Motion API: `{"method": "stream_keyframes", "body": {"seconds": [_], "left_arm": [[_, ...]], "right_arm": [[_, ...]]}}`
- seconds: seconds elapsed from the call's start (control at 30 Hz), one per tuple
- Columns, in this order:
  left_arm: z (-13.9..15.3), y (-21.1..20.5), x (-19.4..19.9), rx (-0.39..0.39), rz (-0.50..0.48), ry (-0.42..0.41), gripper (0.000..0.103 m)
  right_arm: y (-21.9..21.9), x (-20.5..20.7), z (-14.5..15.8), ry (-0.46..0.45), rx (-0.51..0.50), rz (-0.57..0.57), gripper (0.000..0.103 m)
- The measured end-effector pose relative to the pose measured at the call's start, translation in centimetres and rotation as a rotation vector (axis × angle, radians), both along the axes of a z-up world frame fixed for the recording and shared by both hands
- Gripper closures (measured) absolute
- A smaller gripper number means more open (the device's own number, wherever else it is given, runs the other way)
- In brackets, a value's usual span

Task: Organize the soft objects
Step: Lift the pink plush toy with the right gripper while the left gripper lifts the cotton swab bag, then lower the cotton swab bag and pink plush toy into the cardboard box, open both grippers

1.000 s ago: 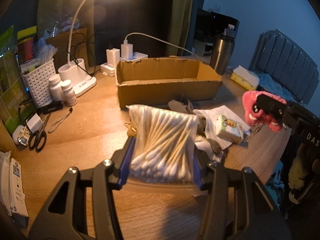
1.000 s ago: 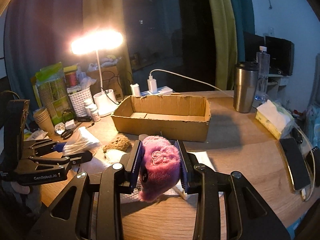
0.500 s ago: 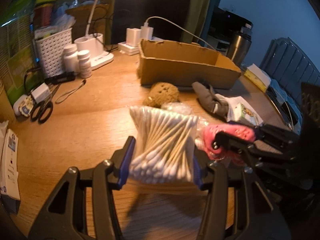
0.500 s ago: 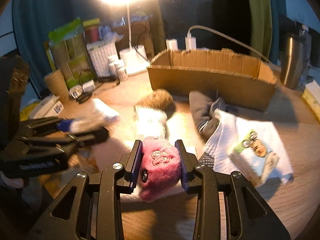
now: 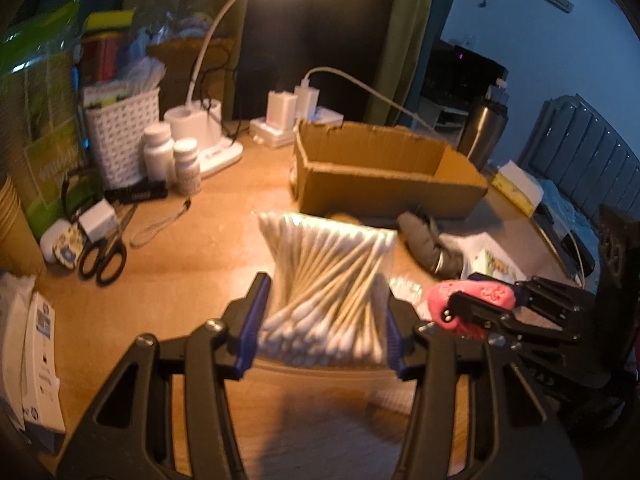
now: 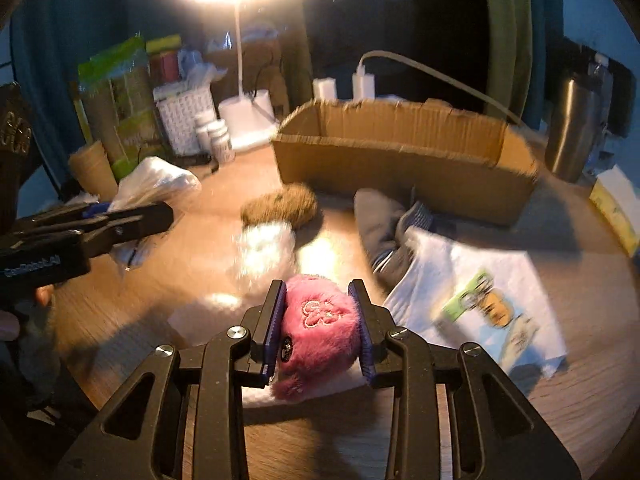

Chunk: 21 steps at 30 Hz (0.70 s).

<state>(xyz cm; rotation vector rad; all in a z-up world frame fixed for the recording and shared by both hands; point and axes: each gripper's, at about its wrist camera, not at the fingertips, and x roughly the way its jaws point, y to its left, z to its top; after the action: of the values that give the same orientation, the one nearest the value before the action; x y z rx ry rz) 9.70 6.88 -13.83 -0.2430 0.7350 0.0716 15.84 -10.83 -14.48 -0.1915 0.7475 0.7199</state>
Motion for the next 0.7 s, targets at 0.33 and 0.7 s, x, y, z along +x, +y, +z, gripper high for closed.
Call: {"method": "stream_keyframes", "body": {"seconds": [0.33,0.7], "left_arm": [[2.9,-2.2,2.9,0.023,-0.051,-0.073,0.051],[5.6,-6.1,7.0,0.057,-0.108,-0.163,0.051]], "right_arm": [[-2.3,1.6,5.0,-0.119,0.069,-0.04,0.069],[-5.6,6.0,8.6,-0.242,0.109,-0.1,0.069]]}}
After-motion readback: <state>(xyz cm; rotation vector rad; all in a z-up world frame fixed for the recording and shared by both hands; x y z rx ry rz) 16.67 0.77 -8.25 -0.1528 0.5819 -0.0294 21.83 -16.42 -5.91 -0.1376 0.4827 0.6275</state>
